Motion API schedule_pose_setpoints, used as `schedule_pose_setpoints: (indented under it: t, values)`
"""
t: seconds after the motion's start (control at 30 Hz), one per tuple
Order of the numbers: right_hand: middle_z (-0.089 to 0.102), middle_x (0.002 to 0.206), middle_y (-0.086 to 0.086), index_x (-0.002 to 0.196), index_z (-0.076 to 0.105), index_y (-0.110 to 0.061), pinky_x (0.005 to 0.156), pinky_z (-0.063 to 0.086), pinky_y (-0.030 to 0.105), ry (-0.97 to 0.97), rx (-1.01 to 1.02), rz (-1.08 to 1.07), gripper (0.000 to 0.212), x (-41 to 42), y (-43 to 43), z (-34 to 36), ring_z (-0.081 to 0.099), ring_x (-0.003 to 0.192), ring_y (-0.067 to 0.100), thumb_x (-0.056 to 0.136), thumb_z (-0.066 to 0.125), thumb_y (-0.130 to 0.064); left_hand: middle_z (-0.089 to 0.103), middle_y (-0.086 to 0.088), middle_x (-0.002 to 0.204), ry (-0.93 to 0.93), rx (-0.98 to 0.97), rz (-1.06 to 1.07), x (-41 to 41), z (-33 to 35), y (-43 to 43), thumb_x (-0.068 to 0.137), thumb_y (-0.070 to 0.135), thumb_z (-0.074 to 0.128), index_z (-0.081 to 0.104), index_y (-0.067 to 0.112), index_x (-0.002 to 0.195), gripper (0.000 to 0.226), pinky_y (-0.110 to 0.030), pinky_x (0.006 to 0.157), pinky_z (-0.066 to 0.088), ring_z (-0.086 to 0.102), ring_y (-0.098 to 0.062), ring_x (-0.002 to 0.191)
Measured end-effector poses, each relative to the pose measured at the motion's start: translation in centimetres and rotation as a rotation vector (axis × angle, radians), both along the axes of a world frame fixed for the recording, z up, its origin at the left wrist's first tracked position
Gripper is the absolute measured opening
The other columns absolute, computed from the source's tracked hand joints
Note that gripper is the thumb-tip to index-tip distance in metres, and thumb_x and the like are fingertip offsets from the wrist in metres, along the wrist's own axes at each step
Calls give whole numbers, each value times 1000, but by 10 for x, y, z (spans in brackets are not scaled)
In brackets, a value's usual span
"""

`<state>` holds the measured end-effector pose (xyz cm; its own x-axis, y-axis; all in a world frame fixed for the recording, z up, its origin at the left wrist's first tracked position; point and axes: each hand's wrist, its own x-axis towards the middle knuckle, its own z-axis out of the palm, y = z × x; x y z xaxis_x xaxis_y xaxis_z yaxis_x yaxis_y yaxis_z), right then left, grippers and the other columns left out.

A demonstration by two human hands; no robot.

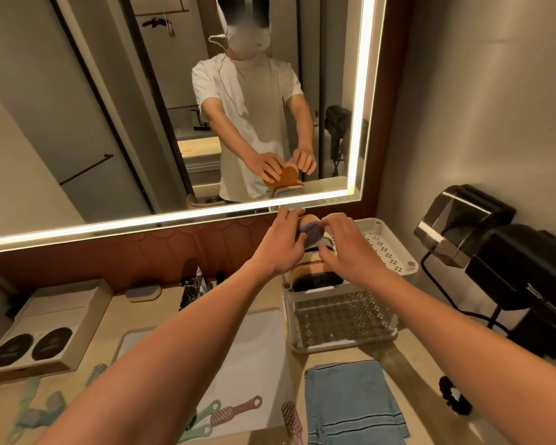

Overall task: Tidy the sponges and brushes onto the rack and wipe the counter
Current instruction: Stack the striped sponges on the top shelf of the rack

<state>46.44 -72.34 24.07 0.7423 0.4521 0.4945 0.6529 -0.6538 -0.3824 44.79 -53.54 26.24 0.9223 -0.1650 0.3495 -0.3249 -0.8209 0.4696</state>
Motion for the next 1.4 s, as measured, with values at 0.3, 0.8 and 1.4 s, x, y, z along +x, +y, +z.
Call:
schedule_pose_setpoints:
  t: [0.3, 0.8, 1.4]
  values:
    - [42, 141, 4, 137, 39, -16, 93, 49, 42, 4, -23, -27, 63, 20, -9, 9, 41, 125, 25, 86, 75, -24, 37, -14, 152, 107, -80, -11, 13, 16, -38, 87, 7, 58, 19, 14, 157, 80, -58, 116, 27, 39, -37, 138]
    - [52, 125, 6, 132, 39, -25, 74, 51, 42, 62, -197, -264, 56, 48, -26, 5, 49, 112, 30, 88, 64, 1, 25, -13, 152, 177, 188, 120, 36, -11, -58, 90, 30, 55, 23, 16, 154, 74, -53, 118, 15, 19, -36, 142]
    - [49, 122, 8, 119, 40, -21, 84, 49, 42, 208, -181, -393, 46, 96, -32, -27, 43, 114, 29, 87, 66, 0, 5, -2, 166, 446, 297, 209, 60, -38, -60, 101, 52, 27, 22, 38, 155, 57, -73, 114, 6, 1, -33, 152]
